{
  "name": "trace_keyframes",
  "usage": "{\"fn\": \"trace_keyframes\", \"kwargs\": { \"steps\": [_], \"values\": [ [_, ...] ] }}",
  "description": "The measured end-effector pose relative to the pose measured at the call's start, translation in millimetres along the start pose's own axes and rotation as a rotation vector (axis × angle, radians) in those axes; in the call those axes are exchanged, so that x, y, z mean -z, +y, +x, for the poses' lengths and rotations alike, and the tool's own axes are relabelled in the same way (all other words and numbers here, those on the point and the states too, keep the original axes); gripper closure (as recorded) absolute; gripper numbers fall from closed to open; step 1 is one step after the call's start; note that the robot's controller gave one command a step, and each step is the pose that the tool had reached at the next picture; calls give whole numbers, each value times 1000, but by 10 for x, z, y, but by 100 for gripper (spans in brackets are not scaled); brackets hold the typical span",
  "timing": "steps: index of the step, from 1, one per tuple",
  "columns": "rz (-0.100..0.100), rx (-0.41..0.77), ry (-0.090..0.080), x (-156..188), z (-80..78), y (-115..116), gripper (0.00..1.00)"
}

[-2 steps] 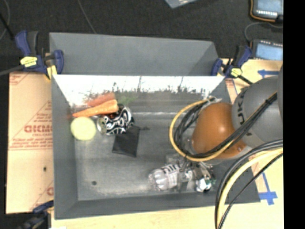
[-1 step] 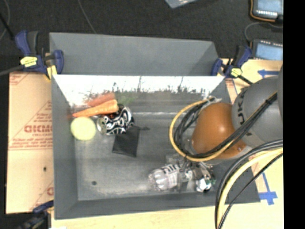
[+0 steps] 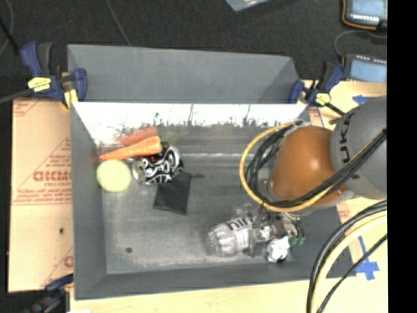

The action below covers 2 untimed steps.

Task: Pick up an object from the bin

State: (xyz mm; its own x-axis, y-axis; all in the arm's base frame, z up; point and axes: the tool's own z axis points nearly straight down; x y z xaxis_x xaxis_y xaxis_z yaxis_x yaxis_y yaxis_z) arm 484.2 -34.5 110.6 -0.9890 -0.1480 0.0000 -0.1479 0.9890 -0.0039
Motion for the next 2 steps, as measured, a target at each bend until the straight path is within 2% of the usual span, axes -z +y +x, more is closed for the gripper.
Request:
{"fn": "trace_keyframes", "kwargs": {
  "steps": [1,2],
  "values": [
    [1,1,-3,162,-17,-11,100],
    [5,-10,-22,367,-68,-76,100]
  ]
}}
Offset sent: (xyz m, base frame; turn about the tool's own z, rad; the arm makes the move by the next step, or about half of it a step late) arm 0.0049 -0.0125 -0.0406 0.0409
